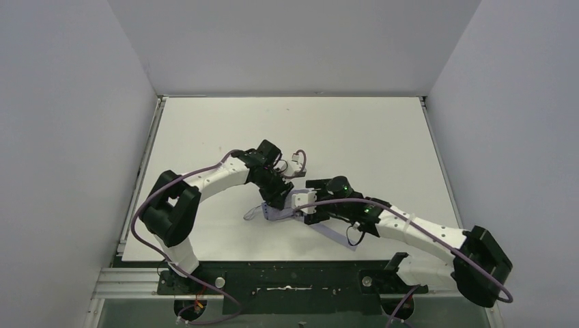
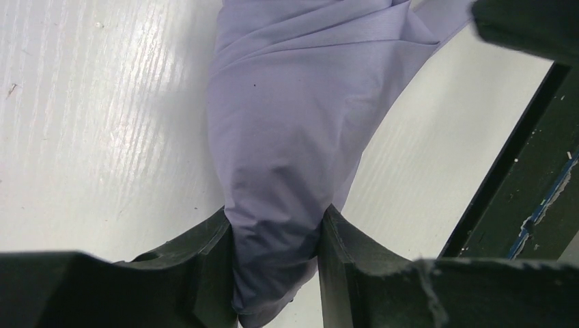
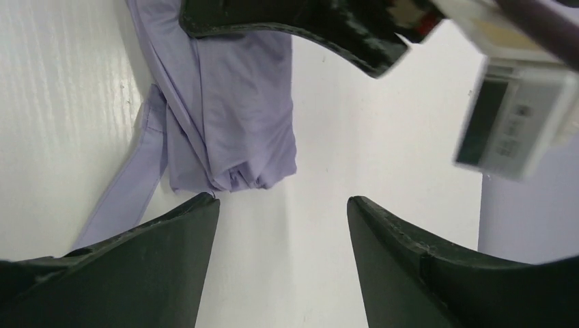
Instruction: Put away the umbrella
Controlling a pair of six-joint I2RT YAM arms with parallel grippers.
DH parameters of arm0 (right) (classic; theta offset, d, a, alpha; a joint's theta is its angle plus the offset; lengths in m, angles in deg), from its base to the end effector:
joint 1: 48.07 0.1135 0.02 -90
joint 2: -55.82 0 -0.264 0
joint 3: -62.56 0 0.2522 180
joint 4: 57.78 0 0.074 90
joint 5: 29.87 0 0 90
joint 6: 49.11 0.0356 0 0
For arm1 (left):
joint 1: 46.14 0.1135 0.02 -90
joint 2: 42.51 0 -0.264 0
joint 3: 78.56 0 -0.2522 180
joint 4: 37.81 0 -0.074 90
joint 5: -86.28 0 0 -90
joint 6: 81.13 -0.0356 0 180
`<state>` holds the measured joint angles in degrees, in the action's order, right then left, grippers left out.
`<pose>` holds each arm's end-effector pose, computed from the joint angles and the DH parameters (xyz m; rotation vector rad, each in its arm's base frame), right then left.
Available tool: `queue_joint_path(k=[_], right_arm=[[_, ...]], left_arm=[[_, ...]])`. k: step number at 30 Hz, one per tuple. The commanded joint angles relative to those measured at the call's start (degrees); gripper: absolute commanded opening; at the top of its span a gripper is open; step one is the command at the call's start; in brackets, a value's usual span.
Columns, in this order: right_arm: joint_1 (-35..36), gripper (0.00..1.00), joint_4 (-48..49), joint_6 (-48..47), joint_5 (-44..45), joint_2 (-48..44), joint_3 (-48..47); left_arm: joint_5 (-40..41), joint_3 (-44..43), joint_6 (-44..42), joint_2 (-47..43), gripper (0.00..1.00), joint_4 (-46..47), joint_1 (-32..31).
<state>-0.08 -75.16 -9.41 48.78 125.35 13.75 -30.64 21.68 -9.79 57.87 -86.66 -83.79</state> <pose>0.1616 0.1899 0.2044 -1.7535 1.3742 0.1993 0.2599 -0.2209 0.1853 1.4157 2.3903 -0.7381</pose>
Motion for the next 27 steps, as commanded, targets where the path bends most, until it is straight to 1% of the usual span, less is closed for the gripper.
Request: queue_joint_path(k=[1, 3, 4, 6, 8, 10, 13, 15, 17, 19, 21, 23, 27], right_arm=[[0.2, 0.7, 0.3, 9.6, 0.0, -11.2, 2.4], [0.2, 0.69, 2.9, 15.9, 0.1, -17.0, 3.7], [0.2, 0.69, 4.8, 19.7, 1.1, -20.6, 4.2], [0.1, 0.68, 6.5, 28.2, 4.3, -24.8, 3.8], [-0.2, 0.66, 5.9, 36.6, 9.6, -27.6, 2.3], [-1.0, 0.64, 2.4, 43.4, 13.4, -29.0, -0.1], [-3.6, 0.63, -10.4, 59.3, 17.7, -27.3, -6.9], [-5.6, 0.63, -20.3, 68.0, 18.4, -24.6, -10.8], [-6.2, 0.63, -28.0, 74.8, 18.8, -23.0, -12.2], [-6.1, 0.64, -33.4, 82.6, 22.5, -22.6, -11.6], [-6.2, 0.65, -37.5, 91.0, 27.1, -22.6, -9.7], [-6.4, 0.65, -38.9, 96.4, 30.0, -22.2, -7.1], [-7.1, 0.65, -35.5, 101.9, 32.4, -19.4, -4.4]], left_arm=[[6.9, 0.6, 0.2, -2.2, 0.14, -1.6, -1.5], [9.8, 1.4, 2.3, -2.9, 0.14, 0.4, -2.1], [10.9, 1.9, 3.2, -3.3, 0.14, 1.4, -2.6], [13.9, 2.8, 5.4, -4.3, 0.13, 3.8, -3.7], [16.4, 3.4, 7.3, -5.1, 0.13, 5.4, -4.8], [18.9, 3.8, 9.5, -5.9, 0.13, 6.6, -5.2], [20.6, 3.7, 12.7, -5.5, 0.13, 7.6, -5.0], [21.7, 3.0, 14.0, -4.5, 0.13, 7.2, -5.0], [22.0, 2.3, 15.4, -3.5, 0.13, 6.4, -4.8], [21.8, 2.3, 16.3, -3.2, 0.12, 6.9, -4.8], [21.6, 2.6, 16.7, -3.0, 0.12, 7.5, -4.9], [21.7, 2.6, 17.0, -3.0, 0.12, 7.6, -4.9], [22.0, 2.2, 17.3, -3.2, 0.12, 6.9, -4.9]])
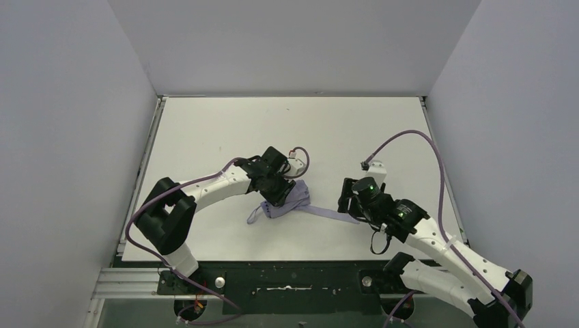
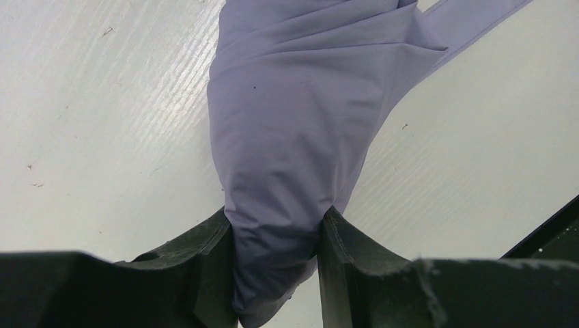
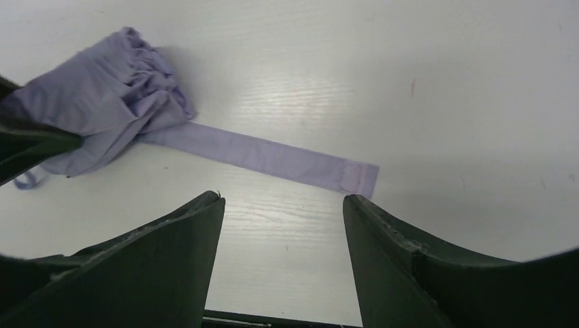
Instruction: Put away the umbrella
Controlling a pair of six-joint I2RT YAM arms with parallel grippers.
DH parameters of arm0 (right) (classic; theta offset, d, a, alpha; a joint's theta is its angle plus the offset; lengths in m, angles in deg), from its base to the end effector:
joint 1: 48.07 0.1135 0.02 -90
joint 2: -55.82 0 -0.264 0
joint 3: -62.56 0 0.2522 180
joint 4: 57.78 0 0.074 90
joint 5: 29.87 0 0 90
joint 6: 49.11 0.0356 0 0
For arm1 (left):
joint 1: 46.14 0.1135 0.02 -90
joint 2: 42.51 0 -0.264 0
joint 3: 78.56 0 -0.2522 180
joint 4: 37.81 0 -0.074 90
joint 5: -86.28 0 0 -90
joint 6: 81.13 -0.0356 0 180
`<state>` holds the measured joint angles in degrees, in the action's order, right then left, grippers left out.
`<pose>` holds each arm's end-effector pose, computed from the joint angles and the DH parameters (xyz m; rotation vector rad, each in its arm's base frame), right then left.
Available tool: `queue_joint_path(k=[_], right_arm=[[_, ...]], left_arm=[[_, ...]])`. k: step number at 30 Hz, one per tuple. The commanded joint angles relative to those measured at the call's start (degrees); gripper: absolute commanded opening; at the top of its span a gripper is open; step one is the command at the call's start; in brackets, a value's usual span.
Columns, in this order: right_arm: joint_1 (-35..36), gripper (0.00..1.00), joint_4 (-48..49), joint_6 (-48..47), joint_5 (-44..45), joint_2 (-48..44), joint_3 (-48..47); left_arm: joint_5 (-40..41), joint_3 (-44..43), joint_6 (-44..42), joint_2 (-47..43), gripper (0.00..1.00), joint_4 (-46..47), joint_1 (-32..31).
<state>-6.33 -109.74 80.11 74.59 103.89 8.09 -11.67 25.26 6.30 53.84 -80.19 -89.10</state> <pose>0.1329 0.1067 0.2606 0.0706 2.3685 0.3992 0.2428 -0.2328 0.1920 1.0913 2.4817 -0.4053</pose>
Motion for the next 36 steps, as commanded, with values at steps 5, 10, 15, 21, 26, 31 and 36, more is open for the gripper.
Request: queue_joint_path(k=[5, 10, 15, 21, 26, 31, 36], right_arm=[[-5.1, 0.67, 1.0, 9.5, 2.5, 12.5, -0.6], [-9.3, 0.67, 1.4, 5.6, -3.3, 20.7, -2.8], [-11.3, 0.66, 2.6, 6.2, -6.8, 25.2, -2.5], [-13.3, 0.58, 5.2, 5.7, -7.6, 29.1, -1.5], [-14.4, 0.57, 5.5, 4.5, -8.0, 31.5, -1.3], [-15.1, 0.59, 6.7, 5.0, -9.3, 32.9, 0.3], [-15.6, 0.54, 7.1, 5.2, -9.3, 35.0, 1.1]], left_arm=[[3.2, -1.0, 1.9, 0.4, 0.1, 1.0, 0.4], [3.2, -0.8, 2.1, 0.1, 0.1, 1.0, 0.2], [3.2, -0.8, 2.1, -0.3, 0.1, 0.7, 0.1], [3.3, -0.7, 2.0, -0.4, 0.1, 0.4, 0.1], [3.2, -1.0, 1.9, -0.2, 0.1, 0.4, 0.1], [3.0, -1.2, 1.8, 0.0, 0.1, 0.4, 0.1], [3.0, -1.4, 1.7, 0.1, 0.1, 0.3, 0.1]])
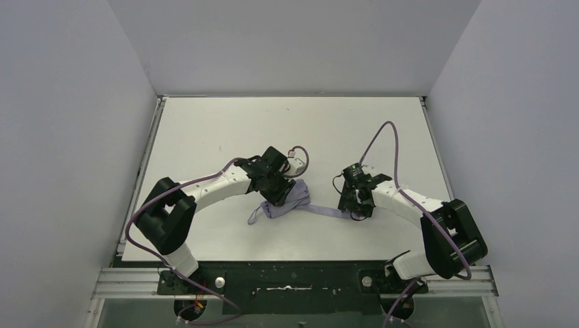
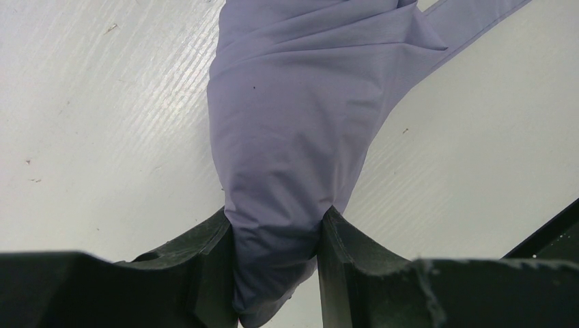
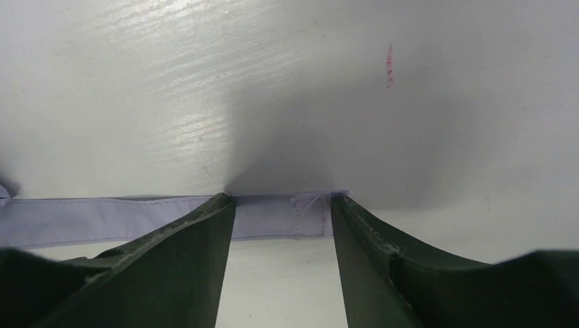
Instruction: Put away the umbrella
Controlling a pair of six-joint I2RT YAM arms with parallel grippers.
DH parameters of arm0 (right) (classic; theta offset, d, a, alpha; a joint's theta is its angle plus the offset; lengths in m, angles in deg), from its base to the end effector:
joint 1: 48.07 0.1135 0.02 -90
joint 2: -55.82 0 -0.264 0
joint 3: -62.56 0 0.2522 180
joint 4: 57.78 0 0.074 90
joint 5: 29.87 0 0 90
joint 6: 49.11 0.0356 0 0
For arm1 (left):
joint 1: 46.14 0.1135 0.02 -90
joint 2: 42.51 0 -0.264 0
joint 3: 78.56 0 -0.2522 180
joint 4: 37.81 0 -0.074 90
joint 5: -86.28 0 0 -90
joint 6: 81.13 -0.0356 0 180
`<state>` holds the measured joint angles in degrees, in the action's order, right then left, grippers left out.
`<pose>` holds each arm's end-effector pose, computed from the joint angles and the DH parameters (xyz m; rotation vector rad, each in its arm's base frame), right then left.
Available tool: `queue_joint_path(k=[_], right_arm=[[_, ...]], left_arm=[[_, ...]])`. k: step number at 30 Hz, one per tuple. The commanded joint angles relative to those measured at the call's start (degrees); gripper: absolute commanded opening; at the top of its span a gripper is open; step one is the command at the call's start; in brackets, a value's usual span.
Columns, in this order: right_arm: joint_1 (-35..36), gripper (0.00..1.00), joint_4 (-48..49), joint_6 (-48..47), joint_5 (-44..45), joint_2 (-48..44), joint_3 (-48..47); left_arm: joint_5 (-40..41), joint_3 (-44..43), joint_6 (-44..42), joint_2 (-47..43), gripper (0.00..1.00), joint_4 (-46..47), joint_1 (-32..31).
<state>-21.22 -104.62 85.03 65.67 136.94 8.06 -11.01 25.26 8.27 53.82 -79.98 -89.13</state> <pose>0.2120 0.1035 0.1564 0.4479 2.8128 0.1282 0.2432 -0.2329 0.1922 1.0450 2.4990 -0.4021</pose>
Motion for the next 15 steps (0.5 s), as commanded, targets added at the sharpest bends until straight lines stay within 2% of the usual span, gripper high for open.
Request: queue_joint_path(k=[1, 3, 5, 15], right_arm=[[-0.8, 0.52, 2.0, 0.4, -0.5, 2.1, 1.3], [-0.8, 0.47, 2.3, 0.9, -0.8, 2.2, 1.8], [-0.7, 0.47, 2.6, 1.3, -1.1, 2.3, 2.3], [-0.8, 0.15, 2.9, 2.4, -3.0, 1.0, 4.7]], left_arm=[[2.4, -1.4, -0.3, 0.2, 0.1, -0.2, 0.1], [2.5, -1.6, -0.3, 0.1, 0.1, -0.3, 0.1], [2.6, -1.6, -0.3, 0.1, 0.1, -0.5, 0.1], [2.8, -1.9, 0.2, 0.6, 0.09, -0.6, 0.1]])
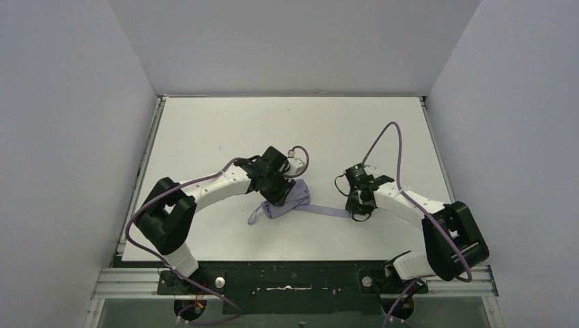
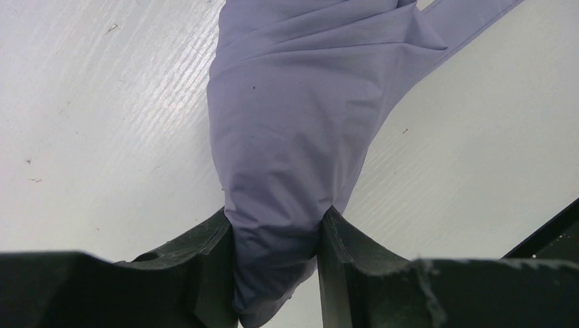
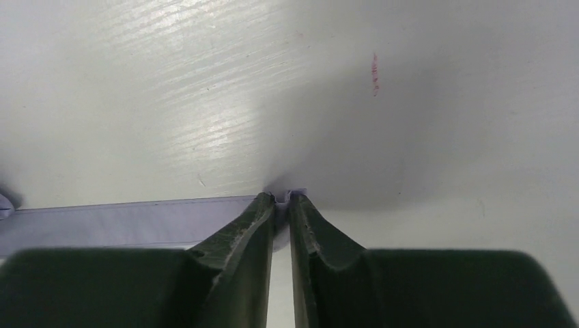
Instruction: Put away the umbrella
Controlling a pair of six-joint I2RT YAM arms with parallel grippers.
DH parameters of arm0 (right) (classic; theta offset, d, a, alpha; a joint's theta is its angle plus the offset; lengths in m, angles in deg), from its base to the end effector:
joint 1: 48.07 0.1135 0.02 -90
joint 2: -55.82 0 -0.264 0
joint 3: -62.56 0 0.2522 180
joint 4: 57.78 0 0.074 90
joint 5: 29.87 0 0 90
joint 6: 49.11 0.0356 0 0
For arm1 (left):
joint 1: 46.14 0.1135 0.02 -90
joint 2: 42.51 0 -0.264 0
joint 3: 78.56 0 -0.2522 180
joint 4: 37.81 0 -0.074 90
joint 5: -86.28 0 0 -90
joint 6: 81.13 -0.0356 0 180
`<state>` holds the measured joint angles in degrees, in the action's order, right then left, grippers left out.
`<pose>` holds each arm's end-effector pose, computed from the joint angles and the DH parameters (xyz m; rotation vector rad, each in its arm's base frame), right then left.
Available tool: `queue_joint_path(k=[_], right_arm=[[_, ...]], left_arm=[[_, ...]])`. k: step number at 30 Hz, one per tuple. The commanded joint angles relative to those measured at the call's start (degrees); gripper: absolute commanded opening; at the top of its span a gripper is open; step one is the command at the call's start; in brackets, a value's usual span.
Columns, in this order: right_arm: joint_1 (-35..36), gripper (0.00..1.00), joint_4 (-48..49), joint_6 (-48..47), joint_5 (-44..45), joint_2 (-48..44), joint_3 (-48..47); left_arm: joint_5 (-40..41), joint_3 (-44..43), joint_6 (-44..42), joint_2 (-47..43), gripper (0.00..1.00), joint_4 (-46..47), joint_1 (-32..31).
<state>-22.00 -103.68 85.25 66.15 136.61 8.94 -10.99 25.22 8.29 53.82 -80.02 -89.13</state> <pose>0.2118 0.0995 0.1543 0.4729 2.7981 0.1216 0.2432 -0.2329 0.1924 1.0445 2.4992 -0.4017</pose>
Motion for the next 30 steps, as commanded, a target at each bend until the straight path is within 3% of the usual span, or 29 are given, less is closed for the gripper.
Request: queue_joint_path(k=[1, 3, 9, 23, 30], right_arm=[[0.0, 0.1, 2.0, 2.2, -3.8, 1.1, 3.9], [0.0, 0.0, 1.7, 2.1, -4.5, 0.2, 4.0], [2.8, 0.0, -1.6, 4.0, -5.6, -4.8, 4.4], [23.6, 0.0, -12.2, 17.9, -0.1, -14.1, 7.8], [33.6, 0.0, -12.3, 24.1, 1.6, -11.0, 8.4]], left_arm=[[2.9, -1.9, 0.2, 0.7, 0.09, -0.5, 0.1], [3.6, -1.7, 1.9, 0.8, 0.09, -0.2, 0.1], [6.8, -0.3, 6.8, 0.6, 0.06, 2.2, 0.1], [13.8, -1.7, 11.0, 2.3, 0.03, 1.5, 0.7], [15.0, -3.3, 10.5, 3.0, 0.03, 0.4, 1.5]])
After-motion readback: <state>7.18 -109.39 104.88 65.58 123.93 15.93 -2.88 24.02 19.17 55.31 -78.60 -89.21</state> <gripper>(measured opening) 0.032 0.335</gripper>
